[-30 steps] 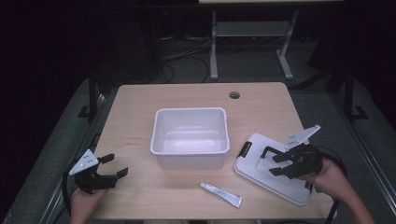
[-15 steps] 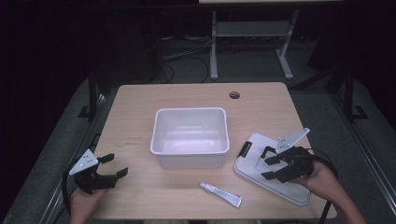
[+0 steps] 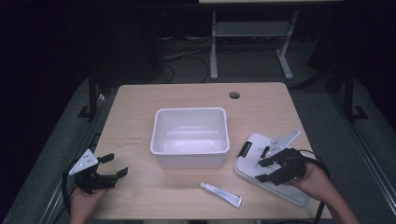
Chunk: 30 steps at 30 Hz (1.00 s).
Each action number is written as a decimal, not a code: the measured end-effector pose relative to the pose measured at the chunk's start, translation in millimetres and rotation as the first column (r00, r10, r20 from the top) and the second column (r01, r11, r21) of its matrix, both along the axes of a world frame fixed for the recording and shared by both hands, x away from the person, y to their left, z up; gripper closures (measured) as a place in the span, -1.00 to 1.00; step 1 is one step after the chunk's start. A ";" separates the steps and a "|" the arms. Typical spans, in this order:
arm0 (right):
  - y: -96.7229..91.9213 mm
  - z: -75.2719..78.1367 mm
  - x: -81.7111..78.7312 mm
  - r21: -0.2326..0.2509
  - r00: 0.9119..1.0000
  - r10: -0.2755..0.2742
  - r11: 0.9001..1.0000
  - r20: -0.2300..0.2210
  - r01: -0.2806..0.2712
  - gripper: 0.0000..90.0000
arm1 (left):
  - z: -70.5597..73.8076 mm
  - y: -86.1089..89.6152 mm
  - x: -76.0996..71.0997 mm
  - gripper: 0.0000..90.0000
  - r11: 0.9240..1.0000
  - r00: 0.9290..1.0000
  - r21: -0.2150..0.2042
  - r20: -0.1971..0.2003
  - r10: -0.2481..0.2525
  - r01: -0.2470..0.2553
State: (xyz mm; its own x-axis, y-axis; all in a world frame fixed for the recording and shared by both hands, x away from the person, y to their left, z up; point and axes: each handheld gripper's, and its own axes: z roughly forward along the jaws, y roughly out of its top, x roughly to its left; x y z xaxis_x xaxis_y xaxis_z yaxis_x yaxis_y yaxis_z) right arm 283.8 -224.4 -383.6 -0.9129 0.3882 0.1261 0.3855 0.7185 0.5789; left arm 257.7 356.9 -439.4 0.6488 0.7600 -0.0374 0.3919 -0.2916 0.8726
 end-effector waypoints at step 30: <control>49.6 -15.5 -2.0 0.004 0.994 0.106 0.994 -0.022 -0.106 -0.13 | -0.3 1.2 0.1 -0.64 1.000 1.000 -0.001 -0.001 0.000 0.000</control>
